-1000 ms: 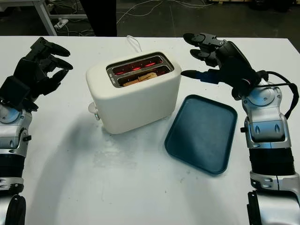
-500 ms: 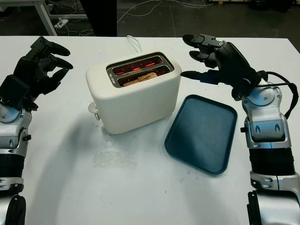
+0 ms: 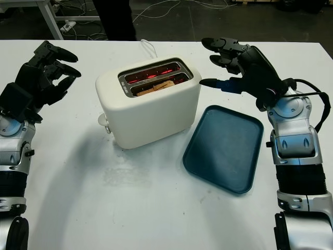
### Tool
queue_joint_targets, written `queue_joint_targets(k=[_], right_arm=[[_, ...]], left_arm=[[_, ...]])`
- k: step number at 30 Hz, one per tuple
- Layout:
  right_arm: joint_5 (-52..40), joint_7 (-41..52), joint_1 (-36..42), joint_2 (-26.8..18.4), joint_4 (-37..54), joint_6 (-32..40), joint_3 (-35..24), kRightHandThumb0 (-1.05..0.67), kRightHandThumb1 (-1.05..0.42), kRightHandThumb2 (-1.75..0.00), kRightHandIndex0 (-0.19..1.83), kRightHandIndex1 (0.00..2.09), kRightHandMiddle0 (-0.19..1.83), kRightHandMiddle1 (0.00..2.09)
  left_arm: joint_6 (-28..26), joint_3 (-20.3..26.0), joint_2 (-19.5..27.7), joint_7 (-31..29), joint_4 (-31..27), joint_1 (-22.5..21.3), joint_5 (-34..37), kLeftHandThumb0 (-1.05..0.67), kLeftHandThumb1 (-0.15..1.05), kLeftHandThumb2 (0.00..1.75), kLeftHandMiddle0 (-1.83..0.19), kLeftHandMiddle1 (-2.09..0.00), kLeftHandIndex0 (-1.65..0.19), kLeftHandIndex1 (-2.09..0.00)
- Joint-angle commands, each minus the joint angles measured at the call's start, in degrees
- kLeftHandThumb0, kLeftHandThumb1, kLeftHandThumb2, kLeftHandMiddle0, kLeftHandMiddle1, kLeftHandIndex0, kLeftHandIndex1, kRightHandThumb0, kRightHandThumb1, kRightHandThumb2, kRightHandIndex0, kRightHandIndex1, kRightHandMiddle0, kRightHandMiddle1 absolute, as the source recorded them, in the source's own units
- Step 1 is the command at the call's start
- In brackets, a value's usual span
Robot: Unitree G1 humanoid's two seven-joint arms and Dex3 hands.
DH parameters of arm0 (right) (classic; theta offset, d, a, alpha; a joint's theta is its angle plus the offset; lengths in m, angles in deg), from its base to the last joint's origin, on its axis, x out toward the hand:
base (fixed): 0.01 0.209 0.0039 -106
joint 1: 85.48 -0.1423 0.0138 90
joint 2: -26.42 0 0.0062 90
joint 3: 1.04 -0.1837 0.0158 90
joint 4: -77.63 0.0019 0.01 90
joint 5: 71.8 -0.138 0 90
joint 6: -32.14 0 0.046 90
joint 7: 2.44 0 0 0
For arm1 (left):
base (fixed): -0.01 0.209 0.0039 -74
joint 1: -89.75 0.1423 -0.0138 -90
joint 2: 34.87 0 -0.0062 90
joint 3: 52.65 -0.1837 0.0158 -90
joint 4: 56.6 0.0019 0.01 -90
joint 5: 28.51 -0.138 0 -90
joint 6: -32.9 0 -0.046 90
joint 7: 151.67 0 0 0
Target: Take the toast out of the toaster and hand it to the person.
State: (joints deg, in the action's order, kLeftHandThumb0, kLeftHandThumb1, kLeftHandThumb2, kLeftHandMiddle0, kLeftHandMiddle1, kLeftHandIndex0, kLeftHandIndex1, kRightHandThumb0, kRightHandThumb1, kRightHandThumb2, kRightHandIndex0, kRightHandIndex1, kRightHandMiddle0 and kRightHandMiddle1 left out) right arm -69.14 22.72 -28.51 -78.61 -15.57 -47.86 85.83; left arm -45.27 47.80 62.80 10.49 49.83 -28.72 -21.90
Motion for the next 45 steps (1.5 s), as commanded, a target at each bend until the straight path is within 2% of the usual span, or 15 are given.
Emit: queue_joint_targets(k=[1,20,24,32,42,45], right_arm=[[-0.4,-0.5,0.2,0.3,-0.3,-1.4,-0.4,-0.59,-0.83,0.00,0.45,0.03,0.43,0.02],[0.5,-1.5,0.3,0.5,-1.3,-3.3,-0.1,-0.62,-0.83,0.00,0.51,0.05,0.46,0.02],[0.1,-1.2,0.4,0.3,-0.8,-2.5,-0.3,-0.54,-0.83,0.00,0.48,0.04,0.45,0.01],[-0.1,-0.6,0.0,0.2,-0.4,-0.6,0.0,-0.57,-0.83,0.00,0.46,0.02,0.43,0.00],[0.4,-0.8,-0.2,0.2,-1.4,-2.7,0.2,-0.59,-0.83,0.00,0.50,0.04,0.45,0.01],[-0.5,-0.8,-0.2,0.7,-1.0,-1.7,-0.2,-0.54,-0.81,0.00,0.52,0.05,0.45,0.01]], left_arm=[[0.8,0.3,0.1,-0.4,0.3,-0.2,0.5,-1.05,0.92,0.21,-0.13,-1.55,-0.11,-1.49],[0.7,0.3,0.1,0.0,0.2,-0.1,0.4,-1.05,0.92,0.20,-0.14,-1.54,-0.13,-1.47],[-0.5,0.1,0.0,0.3,-0.8,0.0,0.3,-1.05,0.92,0.20,-0.15,-1.55,-0.14,-1.48],[1.7,0.1,0.1,0.3,0.7,0.1,-0.5,-1.05,0.92,0.23,-0.12,-1.55,-0.10,-1.49],[0.3,0.2,-0.1,0.4,-0.4,0.2,0.2,-1.05,0.92,0.20,-0.14,-1.55,-0.13,-1.48],[0.3,0.2,-0.1,0.5,-0.4,0.2,0.1,-1.05,0.92,0.20,-0.14,-1.55,-0.13,-1.48]])
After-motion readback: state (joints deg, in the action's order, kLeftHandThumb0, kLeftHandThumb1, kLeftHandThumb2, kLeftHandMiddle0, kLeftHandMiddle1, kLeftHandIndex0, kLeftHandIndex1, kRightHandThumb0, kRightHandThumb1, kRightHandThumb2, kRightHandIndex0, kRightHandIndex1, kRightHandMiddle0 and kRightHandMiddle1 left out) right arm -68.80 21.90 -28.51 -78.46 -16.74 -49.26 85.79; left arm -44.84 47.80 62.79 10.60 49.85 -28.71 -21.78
